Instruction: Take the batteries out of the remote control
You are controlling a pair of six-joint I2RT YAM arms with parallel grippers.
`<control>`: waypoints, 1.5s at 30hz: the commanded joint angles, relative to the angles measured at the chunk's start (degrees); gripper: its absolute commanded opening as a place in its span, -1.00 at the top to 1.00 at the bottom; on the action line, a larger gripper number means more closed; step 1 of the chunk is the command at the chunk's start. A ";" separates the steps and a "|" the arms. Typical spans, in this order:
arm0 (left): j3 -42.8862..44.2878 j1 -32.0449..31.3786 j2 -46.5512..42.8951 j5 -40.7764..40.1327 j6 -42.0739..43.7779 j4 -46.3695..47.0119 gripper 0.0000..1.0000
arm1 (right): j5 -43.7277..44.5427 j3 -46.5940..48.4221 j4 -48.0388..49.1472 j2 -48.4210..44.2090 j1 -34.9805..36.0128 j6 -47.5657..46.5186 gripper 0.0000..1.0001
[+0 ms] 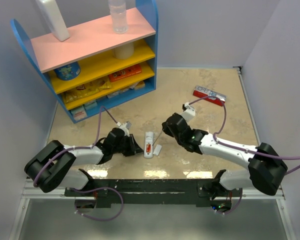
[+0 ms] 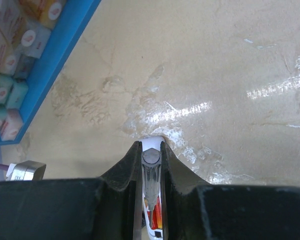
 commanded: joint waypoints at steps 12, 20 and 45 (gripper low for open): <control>-1.41 -1.71 4.60 3.19 -0.05 6.69 0.56 | 7.23 5.09 -2.25 6.36 2.25 3.84 1.00; -1.50 -1.71 5.21 3.01 0.39 6.87 0.56 | 9.95 5.53 -0.75 7.95 3.39 3.75 1.00; -1.15 -1.71 4.86 2.13 0.91 5.64 0.56 | 19.27 6.76 1.36 8.65 9.99 -0.29 1.00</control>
